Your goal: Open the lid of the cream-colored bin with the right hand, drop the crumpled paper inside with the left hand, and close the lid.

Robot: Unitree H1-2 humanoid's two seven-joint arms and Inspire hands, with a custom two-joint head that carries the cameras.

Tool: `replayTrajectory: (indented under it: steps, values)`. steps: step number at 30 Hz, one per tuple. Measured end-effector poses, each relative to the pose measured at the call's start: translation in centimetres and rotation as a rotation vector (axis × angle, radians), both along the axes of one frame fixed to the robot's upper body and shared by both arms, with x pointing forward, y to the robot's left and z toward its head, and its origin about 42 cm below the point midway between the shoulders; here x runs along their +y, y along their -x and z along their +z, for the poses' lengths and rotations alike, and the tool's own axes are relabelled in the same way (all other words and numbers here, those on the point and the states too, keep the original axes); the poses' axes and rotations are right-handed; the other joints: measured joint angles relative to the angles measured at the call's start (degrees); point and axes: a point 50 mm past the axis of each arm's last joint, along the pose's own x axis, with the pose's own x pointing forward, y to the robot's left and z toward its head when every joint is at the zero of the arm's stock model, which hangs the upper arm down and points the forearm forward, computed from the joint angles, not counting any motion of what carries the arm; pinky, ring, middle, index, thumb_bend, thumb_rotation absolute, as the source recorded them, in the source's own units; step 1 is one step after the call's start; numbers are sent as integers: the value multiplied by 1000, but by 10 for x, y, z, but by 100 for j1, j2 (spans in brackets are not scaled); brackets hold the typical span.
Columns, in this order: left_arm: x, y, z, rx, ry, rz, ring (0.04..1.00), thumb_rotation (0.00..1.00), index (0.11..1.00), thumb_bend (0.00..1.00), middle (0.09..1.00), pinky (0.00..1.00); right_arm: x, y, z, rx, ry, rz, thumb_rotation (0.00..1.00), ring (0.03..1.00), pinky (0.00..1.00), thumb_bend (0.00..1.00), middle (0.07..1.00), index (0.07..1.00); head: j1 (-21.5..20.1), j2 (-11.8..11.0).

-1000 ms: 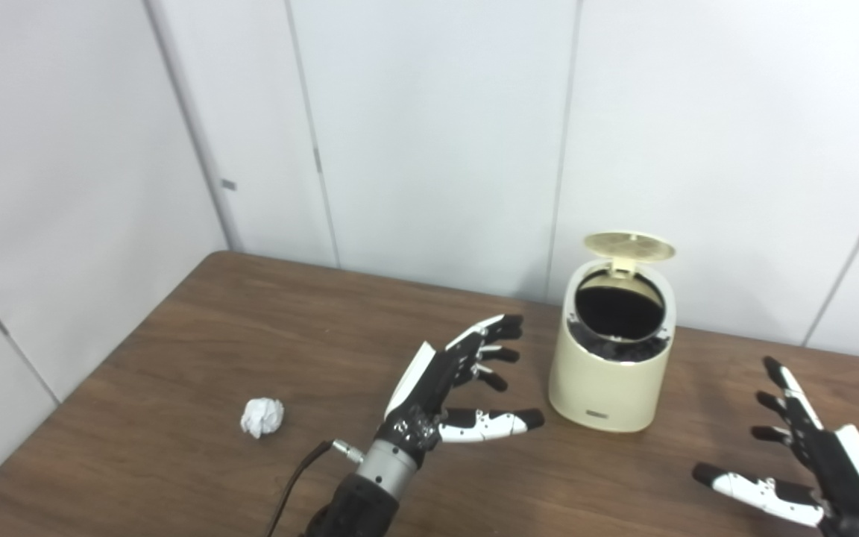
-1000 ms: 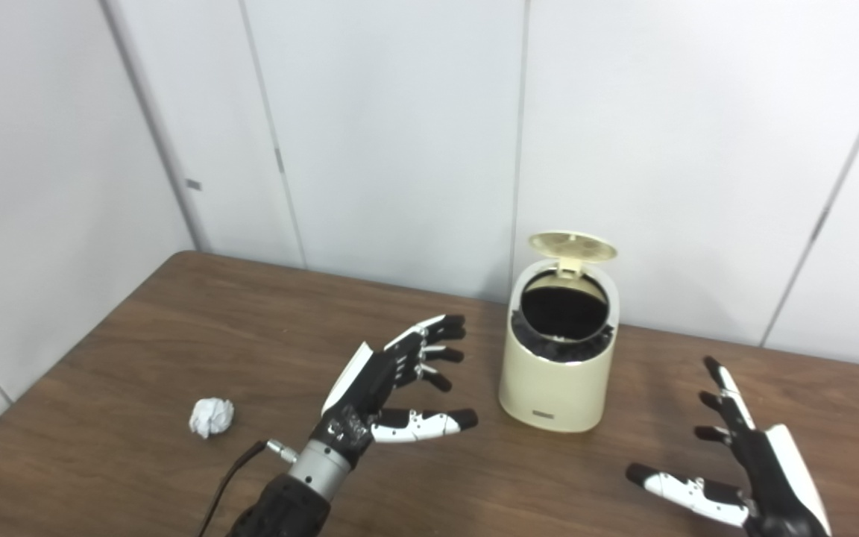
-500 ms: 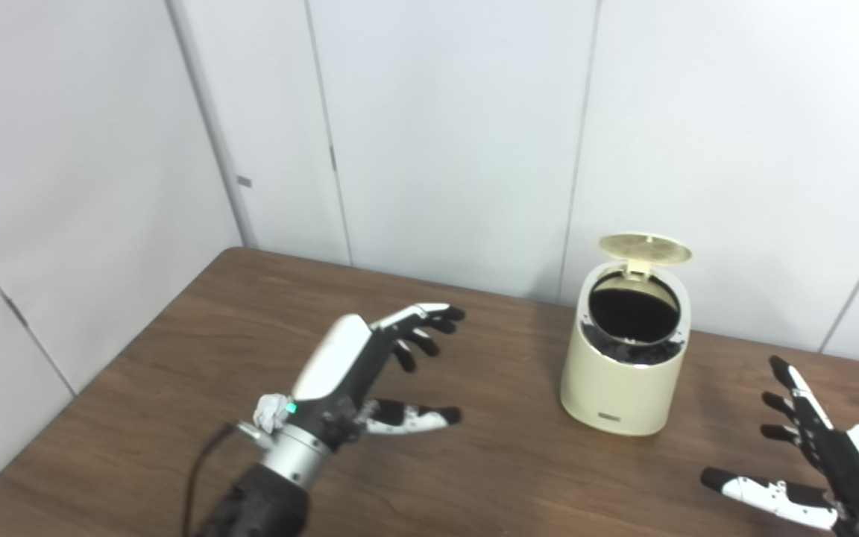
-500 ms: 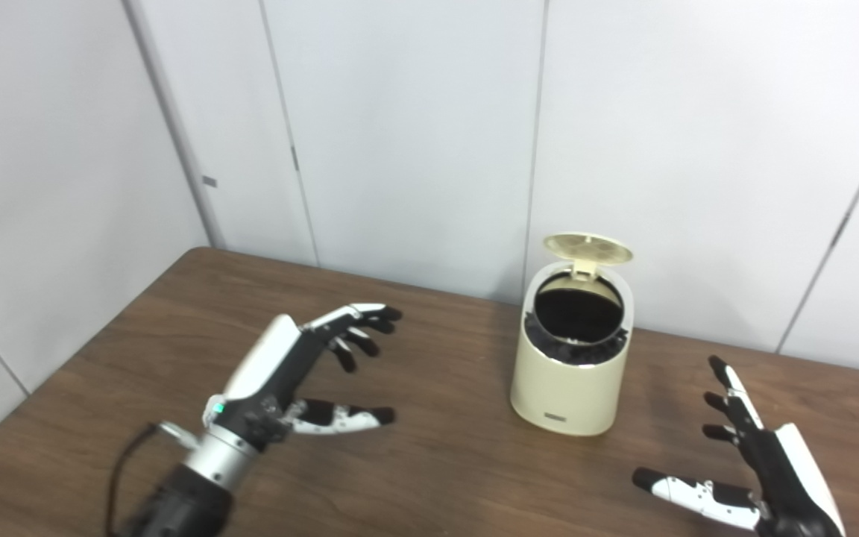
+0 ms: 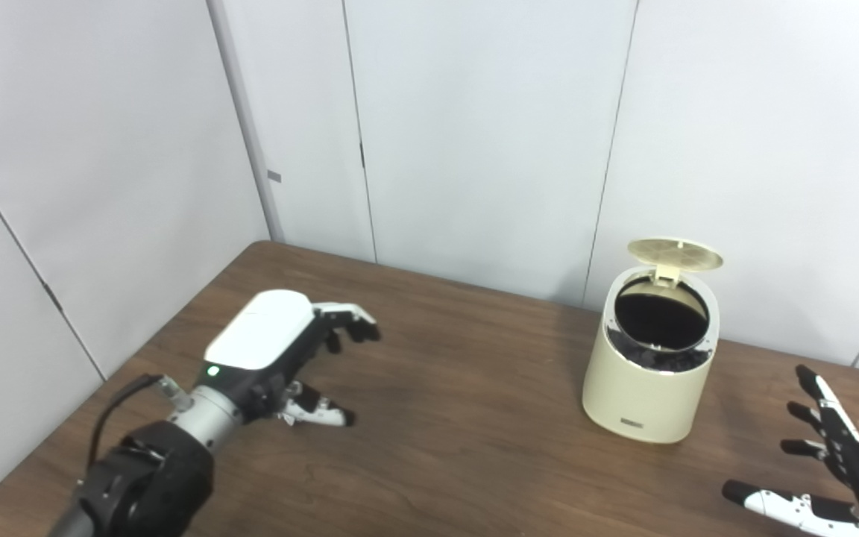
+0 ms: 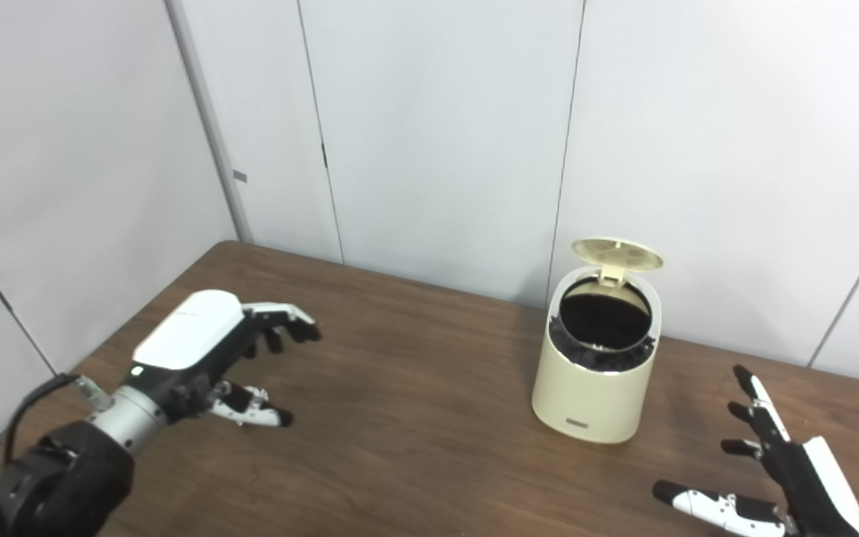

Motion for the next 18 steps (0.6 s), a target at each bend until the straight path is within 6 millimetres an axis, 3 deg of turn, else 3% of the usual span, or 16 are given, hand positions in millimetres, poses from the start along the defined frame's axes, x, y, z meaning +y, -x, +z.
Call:
replayTrajectory:
  steps: [9, 18]
  values:
    - [11, -8, -15, 136, -198, 124, 617, 106, 710, 918, 698, 484, 1, 2, 5, 9, -2, -1, 224, 920, 727, 791, 1000, 1000, -26, 44]
    - [27, -20, -33, 225, -257, 191, 654, 132, 717, 923, 726, 520, 3, 3, 7, 17, 2, -4, 202, 915, 731, 784, 1000, 1000, -44, 79]
